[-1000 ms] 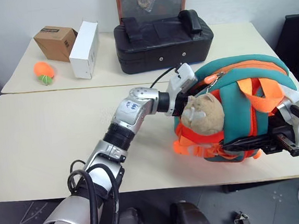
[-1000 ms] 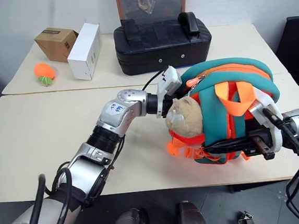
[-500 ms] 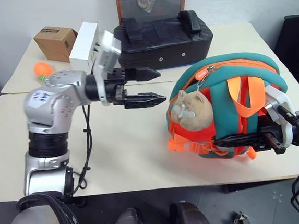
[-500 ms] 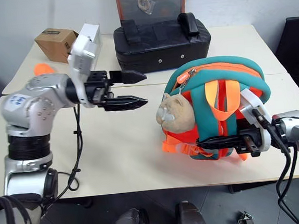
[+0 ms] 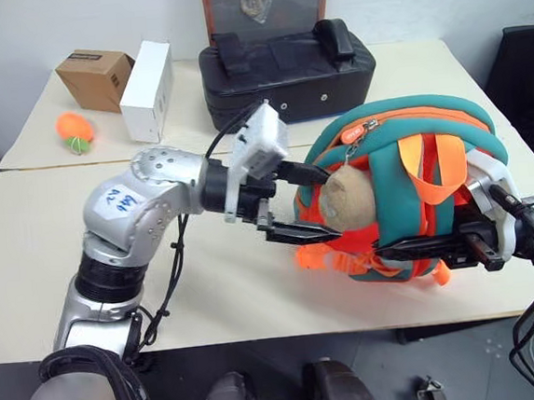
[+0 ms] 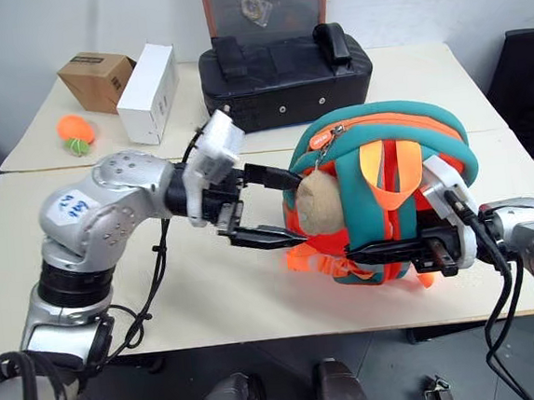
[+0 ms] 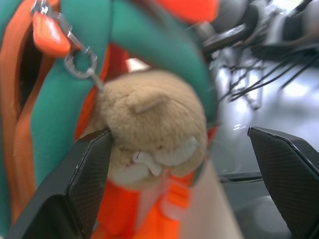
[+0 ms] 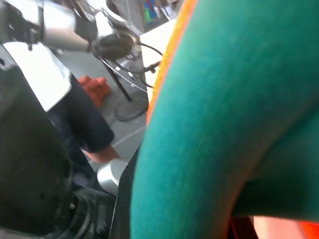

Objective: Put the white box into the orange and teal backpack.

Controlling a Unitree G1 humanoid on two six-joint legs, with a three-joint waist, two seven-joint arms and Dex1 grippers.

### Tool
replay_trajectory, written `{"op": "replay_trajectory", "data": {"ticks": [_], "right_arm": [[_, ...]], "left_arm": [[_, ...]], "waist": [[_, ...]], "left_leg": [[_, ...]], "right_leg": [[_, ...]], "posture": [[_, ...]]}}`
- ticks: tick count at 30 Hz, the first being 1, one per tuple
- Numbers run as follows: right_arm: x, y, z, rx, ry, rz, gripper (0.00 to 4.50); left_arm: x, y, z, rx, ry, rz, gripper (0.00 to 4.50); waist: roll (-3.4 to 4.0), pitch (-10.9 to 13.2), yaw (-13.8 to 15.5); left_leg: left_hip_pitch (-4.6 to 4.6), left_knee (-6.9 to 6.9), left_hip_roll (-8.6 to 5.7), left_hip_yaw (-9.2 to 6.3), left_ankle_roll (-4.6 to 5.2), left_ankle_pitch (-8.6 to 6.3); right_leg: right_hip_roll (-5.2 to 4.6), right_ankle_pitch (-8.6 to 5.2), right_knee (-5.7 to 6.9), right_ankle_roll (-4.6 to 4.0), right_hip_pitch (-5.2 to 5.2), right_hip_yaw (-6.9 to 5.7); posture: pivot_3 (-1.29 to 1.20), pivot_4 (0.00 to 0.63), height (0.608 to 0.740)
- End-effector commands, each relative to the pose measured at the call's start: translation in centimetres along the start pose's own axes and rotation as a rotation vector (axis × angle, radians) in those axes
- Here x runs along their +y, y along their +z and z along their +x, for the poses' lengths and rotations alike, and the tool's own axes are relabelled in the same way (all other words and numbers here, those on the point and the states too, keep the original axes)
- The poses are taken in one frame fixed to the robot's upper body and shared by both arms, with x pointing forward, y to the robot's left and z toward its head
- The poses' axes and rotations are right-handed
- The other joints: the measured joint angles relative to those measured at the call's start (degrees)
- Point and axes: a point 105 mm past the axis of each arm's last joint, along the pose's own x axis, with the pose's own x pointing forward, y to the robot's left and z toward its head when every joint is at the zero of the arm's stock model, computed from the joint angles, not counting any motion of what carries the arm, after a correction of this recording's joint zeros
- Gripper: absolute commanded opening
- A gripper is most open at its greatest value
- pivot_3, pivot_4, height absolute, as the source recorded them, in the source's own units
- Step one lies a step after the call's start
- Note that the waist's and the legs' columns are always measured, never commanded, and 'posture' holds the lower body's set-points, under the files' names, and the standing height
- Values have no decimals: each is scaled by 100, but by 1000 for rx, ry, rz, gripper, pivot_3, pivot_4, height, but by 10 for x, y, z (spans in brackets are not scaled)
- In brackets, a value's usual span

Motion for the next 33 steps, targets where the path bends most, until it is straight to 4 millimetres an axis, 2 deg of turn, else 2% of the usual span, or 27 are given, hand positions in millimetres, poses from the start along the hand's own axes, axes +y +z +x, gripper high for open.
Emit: {"op": "replay_trajectory", "data": {"ticks": [1,6,7,9,17,20,24,26,30,33], "right_arm": [[12,10,2,-23,39,-39,0],[13,9,2,-27,30,-35,0],[13,9,2,-28,29,-34,0],[13,9,2,-28,27,-34,0],[10,8,2,-29,10,-34,0],[9,8,2,-33,2,-34,0],[5,6,-1,-41,-28,-31,0],[4,5,-2,-50,-39,-26,0],[7,0,-6,-66,-55,-7,0],[8,-4,-9,-78,-69,5,0]], "left_arm": [[10,1,7,-9,78,41,4492],[17,4,12,-46,117,29,4492],[18,4,13,-51,124,31,4314],[18,5,14,-59,122,33,3891],[19,17,9,-128,117,6,1539],[17,19,4,-147,103,-5,921],[8,30,-17,-156,38,8,543],[17,38,-33,-157,81,7,540],[45,57,-79,-152,211,26,540],[53,48,-98,-73,248,39,540]], "waist": [[0,0,2],[0,0,2],[0,0,1],[0,0,-1],[0,0,-4],[0,0,-5],[0,0,-19],[0,0,-12],[0,0,-6],[2,-1,-22]], "left_leg": [[-1,0,0,-1,1,-1],[-2,-4,0,-2,2,-1],[-2,-3,0,-2,2,-1],[-2,-2,0,-2,2,-1],[-2,-2,1,-2,2,-1],[-2,-3,1,-2,2,-1],[-2,-4,2,-1,1,-1],[-1,-5,3,-1,-1,1],[-4,-1,1,-2,-1,1],[1,-11,0,4,-1,0]], "right_leg": [[-1,0,-1,0,0,0],[-2,0,-2,0,-1,-1],[-2,0,-2,0,-1,-2],[-2,0,-1,0,-1,-2],[-2,0,-1,0,-1,-2],[-2,0,-1,0,-1,-3],[-1,0,0,0,-3,-3],[0,0,1,0,-3,-3],[0,0,0,0,-3,-7],[-1,0,-4,0,-4,-6]], "posture": [[0,150,740],[0,150,740],[0,150,740],[0,150,740],[0,150,740],[0,150,740],[0,150,740],[0,150,740],[0,150,740],[0,150,740]]}}
